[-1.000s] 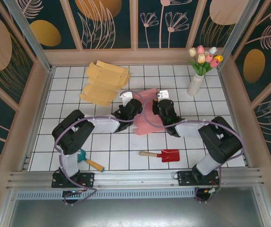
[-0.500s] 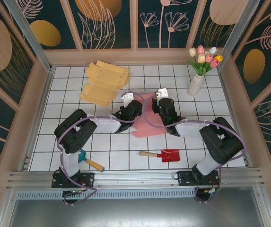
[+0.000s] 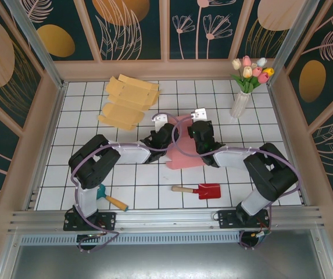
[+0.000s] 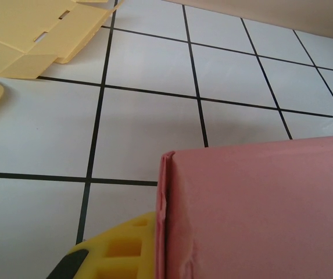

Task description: Fold the paper box

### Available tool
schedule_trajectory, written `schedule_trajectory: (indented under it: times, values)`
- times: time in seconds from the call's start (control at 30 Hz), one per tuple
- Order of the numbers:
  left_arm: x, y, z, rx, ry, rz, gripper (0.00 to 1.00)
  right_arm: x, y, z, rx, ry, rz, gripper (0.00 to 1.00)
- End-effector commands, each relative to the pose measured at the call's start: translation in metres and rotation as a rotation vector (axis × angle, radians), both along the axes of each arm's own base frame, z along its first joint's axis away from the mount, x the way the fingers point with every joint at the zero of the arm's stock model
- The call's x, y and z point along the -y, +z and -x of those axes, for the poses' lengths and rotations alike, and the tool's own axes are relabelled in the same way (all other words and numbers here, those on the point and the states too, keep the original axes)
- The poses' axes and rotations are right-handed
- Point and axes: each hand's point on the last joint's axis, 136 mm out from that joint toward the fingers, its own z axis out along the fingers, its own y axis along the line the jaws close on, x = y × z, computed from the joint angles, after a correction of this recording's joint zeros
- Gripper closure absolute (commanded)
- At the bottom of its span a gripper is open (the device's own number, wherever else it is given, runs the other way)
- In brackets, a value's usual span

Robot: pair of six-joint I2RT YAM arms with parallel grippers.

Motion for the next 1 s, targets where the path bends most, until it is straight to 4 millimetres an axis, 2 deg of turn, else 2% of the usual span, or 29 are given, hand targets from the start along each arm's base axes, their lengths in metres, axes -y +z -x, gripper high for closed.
schedule_trajectory:
  times: [0.0,0.07,0.13,0.27,0.4,0.5,0.67,0.83,0.9,0.97]
  values:
    - [-0.008,-0.001,-0.008,0.003,0.054,-0.006,1.0,0.005,-0.005,0.002,-0.026,0.019,-0.03,0.78]
    - [-0.006,0.0,-0.009,0.004,0.053,-0.004,1.0,-0.012,-0.015,0.007,-0.083,0.101,-0.064,0.7]
    - [-0.006,0.001,-0.01,0.004,0.055,-0.005,1.0,-0.015,-0.024,0.011,-0.116,0.116,-0.079,0.69]
    - [-0.006,0.002,-0.009,0.004,0.054,-0.004,1.0,-0.011,-0.046,0.019,-0.141,0.108,-0.103,0.67]
    - [-0.007,0.003,-0.008,0.002,0.052,-0.005,1.0,-0.008,-0.059,0.018,-0.161,0.086,-0.079,0.67]
    - [-0.009,0.003,-0.008,0.006,0.058,-0.013,1.0,0.0,-0.061,0.016,-0.151,0.041,-0.064,0.68]
    - [-0.012,0.0,-0.01,0.007,0.077,-0.036,1.0,0.025,-0.047,0.017,-0.093,-0.09,-0.055,0.89]
    - [-0.015,-0.006,-0.012,0.004,0.097,-0.06,1.0,0.057,-0.044,0.02,-0.086,-0.286,-0.009,0.94]
    - [-0.015,-0.008,-0.012,0.002,0.096,-0.065,1.0,0.057,-0.045,0.021,-0.085,-0.287,-0.018,0.92]
    - [-0.013,-0.009,-0.012,0.0,0.089,-0.067,1.0,0.043,-0.045,0.021,-0.096,-0.201,-0.064,0.89]
